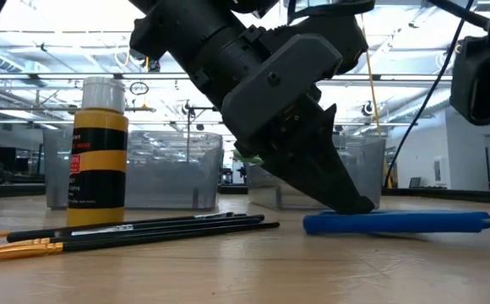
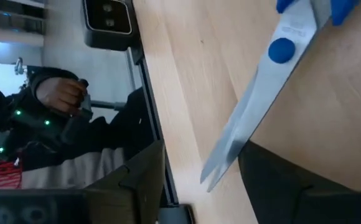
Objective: Pick & Place Paint Supplies
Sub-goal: Put the blue scissors into the right bin
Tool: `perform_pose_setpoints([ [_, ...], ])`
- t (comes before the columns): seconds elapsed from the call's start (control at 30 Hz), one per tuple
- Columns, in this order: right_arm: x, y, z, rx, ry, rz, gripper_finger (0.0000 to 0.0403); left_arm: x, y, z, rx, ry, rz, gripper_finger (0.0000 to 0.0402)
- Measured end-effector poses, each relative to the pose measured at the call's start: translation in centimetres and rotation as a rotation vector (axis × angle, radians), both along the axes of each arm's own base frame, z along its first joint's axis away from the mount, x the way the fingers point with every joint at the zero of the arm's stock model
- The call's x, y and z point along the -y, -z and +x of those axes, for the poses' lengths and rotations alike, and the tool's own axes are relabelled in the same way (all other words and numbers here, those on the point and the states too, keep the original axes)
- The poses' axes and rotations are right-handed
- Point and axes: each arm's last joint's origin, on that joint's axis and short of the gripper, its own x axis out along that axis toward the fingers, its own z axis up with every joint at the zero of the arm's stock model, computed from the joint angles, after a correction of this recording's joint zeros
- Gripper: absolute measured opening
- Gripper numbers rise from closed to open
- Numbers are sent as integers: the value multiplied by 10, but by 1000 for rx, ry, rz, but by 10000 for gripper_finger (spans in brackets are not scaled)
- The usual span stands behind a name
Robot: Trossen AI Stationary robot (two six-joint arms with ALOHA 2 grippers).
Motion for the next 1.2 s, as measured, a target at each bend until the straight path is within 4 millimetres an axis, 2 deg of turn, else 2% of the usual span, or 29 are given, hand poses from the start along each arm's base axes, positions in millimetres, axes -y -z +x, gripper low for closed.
perform_pose_setpoints([
  [0.2, 1, -2, 1, 53, -64, -43, 173, -2, 0, 1, -1, -49, -18, 10],
  [0.33, 3, -11, 2, 103, -78, -48, 162, -3, 1, 1, -8, -69, -28, 7],
  [0.47, 2, -33, 3, 213, -77, -20, 150, -2, 5, 1, -14, -100, -50, 9],
  [0.53, 3, -41, -1, 259, -69, -63, 144, -2, 9, 2, -15, -116, -64, 13],
  [0.63, 2, -63, -2, 420, -45, -101, 138, -1, 20, 3, -39, -131, -78, 6],
  [0.7, -1, -77, -5, 545, -31, -173, 134, -1, 23, 5, -30, -150, -112, 5],
  [0.83, -6, -84, -13, 691, -36, -373, 129, 0, 27, 7, -12, -172, -153, 15],
  [0.9, -9, -82, -14, 677, -58, -446, 126, 0, 27, 7, -11, -174, -158, 11],
  [1.03, -11, -70, -12, 459, -145, -594, 118, -3, 27, 9, -12, -219, -191, 7],
  [1.13, -15, -72, -8, 345, -198, -687, 112, -7, 27, 10, -21, -262, -228, 15],
  [1.2, -18, -76, -5, 351, -220, -699, 109, -9, 27, 11, -20, -277, -240, 11],
])
